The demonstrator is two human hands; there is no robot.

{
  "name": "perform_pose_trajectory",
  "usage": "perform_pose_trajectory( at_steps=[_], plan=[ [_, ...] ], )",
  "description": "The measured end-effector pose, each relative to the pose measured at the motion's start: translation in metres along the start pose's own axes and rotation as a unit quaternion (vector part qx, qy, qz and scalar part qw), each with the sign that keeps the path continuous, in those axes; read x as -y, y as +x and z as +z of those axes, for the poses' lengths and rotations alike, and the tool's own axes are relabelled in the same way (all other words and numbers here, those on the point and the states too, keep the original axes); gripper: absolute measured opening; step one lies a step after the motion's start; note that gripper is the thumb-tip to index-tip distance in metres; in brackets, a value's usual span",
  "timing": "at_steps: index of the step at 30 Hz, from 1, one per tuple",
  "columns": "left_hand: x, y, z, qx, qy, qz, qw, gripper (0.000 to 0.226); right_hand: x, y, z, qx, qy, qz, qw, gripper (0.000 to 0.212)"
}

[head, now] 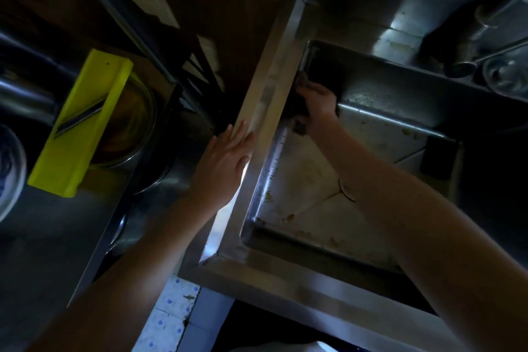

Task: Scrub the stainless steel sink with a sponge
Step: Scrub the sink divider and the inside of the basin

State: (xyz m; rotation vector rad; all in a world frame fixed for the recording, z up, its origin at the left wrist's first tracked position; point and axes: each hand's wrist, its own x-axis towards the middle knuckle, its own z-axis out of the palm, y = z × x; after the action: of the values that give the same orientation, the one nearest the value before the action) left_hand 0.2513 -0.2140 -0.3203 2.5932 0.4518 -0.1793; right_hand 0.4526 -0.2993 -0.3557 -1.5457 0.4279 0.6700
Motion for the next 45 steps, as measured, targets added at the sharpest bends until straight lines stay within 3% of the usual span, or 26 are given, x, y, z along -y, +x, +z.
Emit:
perform_pose_trajectory(
  at_steps=[5, 9, 20, 27, 34, 37, 40, 45],
  plan=[
    [0.001, 0.002, 0.002, 0.007, 0.021, 0.010, 1.000, 0.048, 0.011, 0.015, 0.002, 0.010, 0.018, -0.019, 1.000, 0.033],
    [0.000, 0.001, 0.001, -0.009, -0.026, 0.008, 1.000, 0.048, -0.016, -0.012, 0.000, 0.018, -0.007, -0.016, 1.000, 0.014],
    [-0.007, 0.002, 0.002, -0.020, -0.053, -0.015, 0.998, 0.049, -0.105, -0.153, -0.035, 0.110, -0.064, 0.165, 0.978, 0.023],
    [-0.006, 0.003, 0.004, -0.021, -0.056, -0.017, 0.998, 0.049, -0.102, -0.145, -0.034, 0.095, -0.039, 0.207, 0.973, 0.024],
    [-0.003, 0.001, 0.007, -0.042, -0.067, -0.002, 0.997, 0.048, -0.035, -0.060, -0.016, 0.054, 0.062, 0.108, 0.991, 0.017],
    [-0.001, 0.004, 0.008, -0.035, -0.064, -0.009, 0.997, 0.047, 0.001, -0.019, -0.007, 0.040, 0.042, 0.069, 0.996, 0.032],
    [0.003, 0.005, 0.011, -0.028, -0.048, 0.000, 0.998, 0.046, 0.029, 0.010, -0.002, 0.033, 0.060, 0.056, 0.996, 0.031],
    [0.004, 0.005, 0.014, -0.040, -0.047, -0.002, 0.998, 0.043, 0.016, 0.014, 0.000, 0.033, 0.075, 0.036, 0.996, 0.030]
  ],
)
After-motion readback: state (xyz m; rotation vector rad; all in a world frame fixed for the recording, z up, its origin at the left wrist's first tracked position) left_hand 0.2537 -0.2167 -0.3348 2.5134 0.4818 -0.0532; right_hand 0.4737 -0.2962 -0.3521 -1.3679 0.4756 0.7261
